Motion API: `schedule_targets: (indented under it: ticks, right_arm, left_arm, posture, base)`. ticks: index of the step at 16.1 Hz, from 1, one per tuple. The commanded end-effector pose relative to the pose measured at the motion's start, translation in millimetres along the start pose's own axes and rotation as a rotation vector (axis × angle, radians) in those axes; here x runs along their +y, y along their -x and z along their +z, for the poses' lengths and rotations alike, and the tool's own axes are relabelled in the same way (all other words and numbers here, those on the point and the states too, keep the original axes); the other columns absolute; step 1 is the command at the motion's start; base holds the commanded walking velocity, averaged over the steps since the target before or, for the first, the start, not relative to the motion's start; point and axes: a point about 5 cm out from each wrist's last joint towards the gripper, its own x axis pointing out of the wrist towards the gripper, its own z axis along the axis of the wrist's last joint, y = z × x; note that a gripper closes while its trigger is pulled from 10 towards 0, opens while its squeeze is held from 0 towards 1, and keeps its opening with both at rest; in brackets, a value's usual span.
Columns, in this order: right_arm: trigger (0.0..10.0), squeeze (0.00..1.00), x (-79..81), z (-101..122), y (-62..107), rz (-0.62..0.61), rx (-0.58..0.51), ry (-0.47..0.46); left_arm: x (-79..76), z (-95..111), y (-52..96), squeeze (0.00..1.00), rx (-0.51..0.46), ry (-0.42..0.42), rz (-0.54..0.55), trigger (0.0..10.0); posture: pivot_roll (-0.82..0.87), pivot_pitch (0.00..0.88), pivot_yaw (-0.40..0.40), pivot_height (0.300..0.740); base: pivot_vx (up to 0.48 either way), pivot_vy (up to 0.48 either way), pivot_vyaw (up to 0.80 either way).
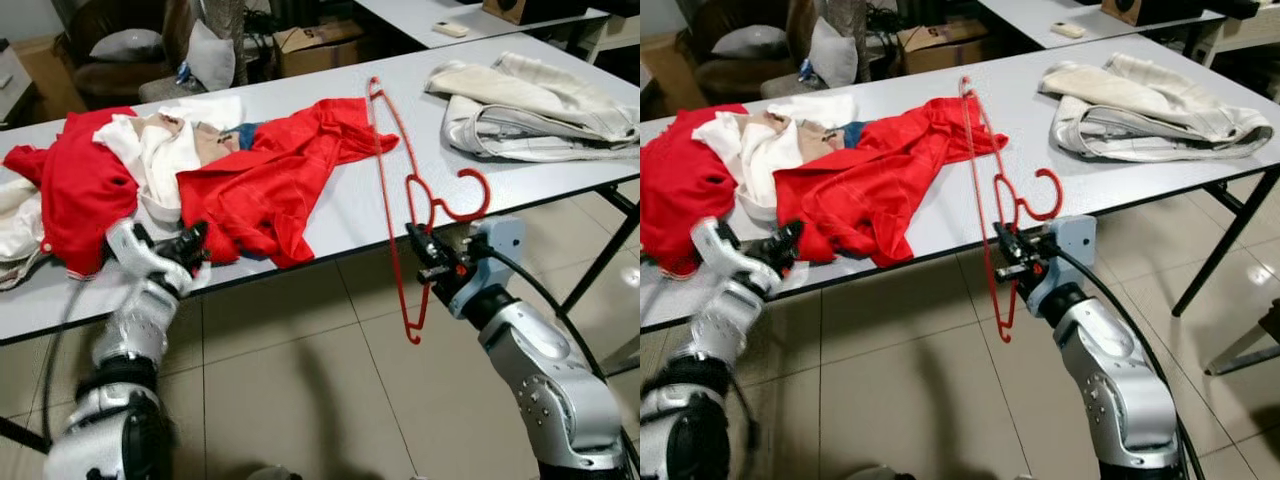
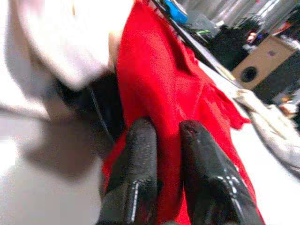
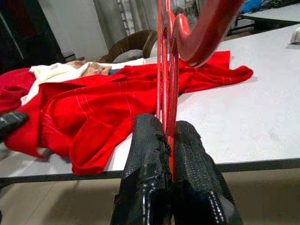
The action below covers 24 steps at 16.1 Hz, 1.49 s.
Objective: Hang hanger
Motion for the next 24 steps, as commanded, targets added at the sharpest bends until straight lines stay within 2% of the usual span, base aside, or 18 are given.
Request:
schedule_targets:
  ticks: [1,3,5,6,7,8,9,10,11,13,15,16,17,18,19,20,21,24]
  right_arm:
    - [10.0,0.00,-2.6,0,-2.1,-0.016,-0.009,-0.011]
    - [10.0,0.00,-2.2,2,-7.4,-0.021,-0.014,-0.020]
    - [10.0,0.00,-2.8,7,-9.9,-0.017,-0.031,-0.012]
    - [10.0,0.00,-8.5,11,-9.8,-0.043,-0.049,-0.006]
    - [10.0,0.00,-15.9,15,-9.3,-0.092,-0.072,-0.008]
    - [10.0,0.00,-25.1,20,-7.2,-0.158,-0.106,-0.018]
    - [10.0,0.00,-30.2,23,-4.8,-0.195,-0.126,-0.019]
    - [10.0,0.00,-35.7,27,0.2,-0.239,-0.153,-0.014]
    - [10.0,0.00,-36.5,27,1.5,-0.248,-0.159,-0.014]
    - [10.0,0.00,-39.9,22,9.2,-0.299,-0.160,-0.033]
    - [10.0,0.00,-37.6,19,9.2,-0.294,-0.146,-0.029]
    - [10.0,0.00,-34.9,17,7.6,-0.281,-0.135,-0.026]
    - [10.0,0.00,-33.8,17,6.5,-0.274,-0.131,-0.027]
    - [10.0,0.00,-31.4,16,3.8,-0.259,-0.125,-0.027]
    - [10.0,0.00,-30.2,16,1.9,-0.249,-0.121,-0.025]
    - [10.0,0.00,-29.9,16,1.3,-0.245,-0.120,-0.023]
    - [10.0,0.00,-29.8,17,1.2,-0.244,-0.122,-0.023]
    - [10.0,0.00,-30.0,17,2.4,-0.243,-0.121,-0.023]
  left_arm:
    - [-7.5,20,-8.2,0.00,-0.031,-0.082,0.001,0.0]
    - [-26.9,62,-27.1,0.00,-0.092,-0.233,0.003,0.0]
    - [-58.8,112,-43.3,0.00,-0.190,-0.415,-0.008,0.0]
    - [-90.5,151,-49.7,0.00,-0.300,-0.598,-0.015,0.0]
    - [-121.9,177,-50.6,0.00,-0.408,-0.775,-0.041,0.0]
    - [-162.1,193,-50.1,0.00,-0.515,-0.932,-0.130,0.0]
    - [-186.0,194,-49.4,0.00,-0.563,-0.995,-0.207,0.0]
    - [-214.0,177,-50.2,0.00,-0.583,-1.096,-0.345,0.0]
    - [-218.5,169,-51.2,0.00,-0.576,-1.128,-0.381,0.0]
    - [-202.6,50,-61.6,0.00,-0.280,-1.366,-0.563,0.0]
    - [-183.2,-6,-55.5,0.00,-0.111,-1.445,-0.634,0.0]
    - [-164.4,-43,-47.8,0.00,0.041,-1.485,-0.663,0.0]
    - [-156.2,-55,-44.3,0.00,0.095,-1.493,-0.667,0.0]
    - [-140.0,-73,-38.6,0.00,0.190,-1.508,-0.646,10.0]
    - [-132.4,-79,-35.5,0.00,0.238,-1.476,-0.636,10.0]
    - [-133.9,-77,-34.7,1.00,0.233,-1.397,-0.651,10.0]
    - [-137.7,-75,-33.3,1.00,0.225,-1.339,-0.692,10.0]
    - [-144.7,-77,-27.5,1.00,0.233,-1.259,-0.778,10.0]
  posture:
    - [-0.09,0.000,0.130,0.740]
    - [-0.08,0.000,0.122,0.740]
    - [-0.08,0.000,0.124,0.740]
    - [-0.08,0.000,0.126,0.740]
    - [-0.09,0.000,0.138,0.740]
    - [-0.10,0.000,0.147,0.740]
    - [-0.11,0.000,0.159,0.740]
    - [-0.12,0.000,0.175,0.740]
    - [-0.12,0.000,0.175,0.740]
    - [-0.13,0.000,0.178,0.740]
    - [-0.13,0.000,0.163,0.740]
    - [-0.13,0.000,0.158,0.740]
    - [-0.13,0.000,0.158,0.740]
    - [-0.12,0.000,0.146,0.740]
    - [-0.12,0.000,0.141,0.740]
    - [-0.12,0.000,0.141,0.740]
    - [-0.12,0.000,0.140,0.740]
    - [-0.12,0.000,0.138,0.740]
  base:
    - [0.000,0.000,0.00]
    - [0.000,0.000,0.00]
    - [0.000,0.000,0.00]
    - [0.000,0.000,0.00]
    - [0.000,0.000,0.00]
    - [0.000,0.000,0.00]
    - [0.000,0.000,0.00]
    - [0.000,0.000,0.00]
    - [0.000,0.000,0.00]
    - [0.000,0.000,0.00]
    - [0.000,0.000,0.00]
    - [0.000,0.000,0.00]
    - [0.000,0.000,0.00]
    - [0.000,0.000,0.00]
    - [0.000,0.000,0.00]
    - [0.000,0.000,0.00]
    - [0.000,0.000,0.00]
    - [0.000,0.000,0.00]
